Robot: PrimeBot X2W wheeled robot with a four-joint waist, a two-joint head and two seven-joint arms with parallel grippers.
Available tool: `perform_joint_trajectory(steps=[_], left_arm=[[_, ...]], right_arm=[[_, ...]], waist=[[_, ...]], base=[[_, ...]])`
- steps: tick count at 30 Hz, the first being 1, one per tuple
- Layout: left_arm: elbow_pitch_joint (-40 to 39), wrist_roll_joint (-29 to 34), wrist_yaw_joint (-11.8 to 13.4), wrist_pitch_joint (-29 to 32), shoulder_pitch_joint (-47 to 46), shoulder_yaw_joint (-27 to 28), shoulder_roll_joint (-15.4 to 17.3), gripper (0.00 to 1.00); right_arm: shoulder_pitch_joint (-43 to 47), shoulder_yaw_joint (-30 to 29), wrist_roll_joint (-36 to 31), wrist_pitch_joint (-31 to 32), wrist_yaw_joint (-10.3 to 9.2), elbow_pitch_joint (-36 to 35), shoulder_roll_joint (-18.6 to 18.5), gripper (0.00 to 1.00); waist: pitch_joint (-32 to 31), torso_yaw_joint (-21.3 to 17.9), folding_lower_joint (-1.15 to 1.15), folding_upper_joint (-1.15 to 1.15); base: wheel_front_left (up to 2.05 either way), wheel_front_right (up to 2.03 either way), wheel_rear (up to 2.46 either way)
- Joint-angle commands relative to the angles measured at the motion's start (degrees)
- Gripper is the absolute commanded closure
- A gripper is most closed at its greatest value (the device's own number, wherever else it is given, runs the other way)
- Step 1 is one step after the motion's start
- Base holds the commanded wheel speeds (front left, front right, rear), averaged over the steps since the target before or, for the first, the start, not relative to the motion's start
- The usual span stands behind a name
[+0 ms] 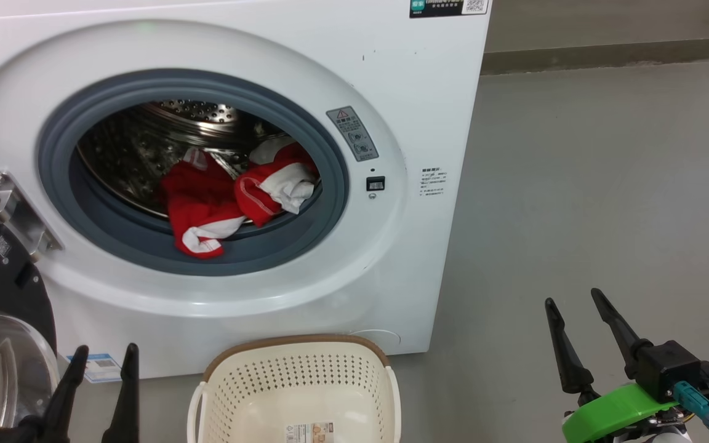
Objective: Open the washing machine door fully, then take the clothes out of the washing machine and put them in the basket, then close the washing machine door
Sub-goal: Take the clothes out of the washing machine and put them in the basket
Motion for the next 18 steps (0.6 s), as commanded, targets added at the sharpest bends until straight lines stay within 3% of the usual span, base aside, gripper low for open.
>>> perform_joint_trajectory(steps=[1, 18], left_arm=[[-1.06, -0.35, 0.01, -0.58, -3.07, 2.3, 1.58, 0.0], [1.57, -0.64, -0.19, -0.5, -7.25, 1.36, 1.65, 0.0]], right_arm=[[-2.17, 1.38, 0.17, -0.37, 0.36, -1.23, -0.47, 0.0], [-2.91, 1.65, -0.17, -0.37, 0.36, -1.92, -0.47, 0.0]], waist=[[0.04, 0.03, 0.0, 0.0], [3.24, 1.32, 0.0, 0.0]], base=[[0.0, 0.0, 0.0], [0.0, 0.0, 0.0]])
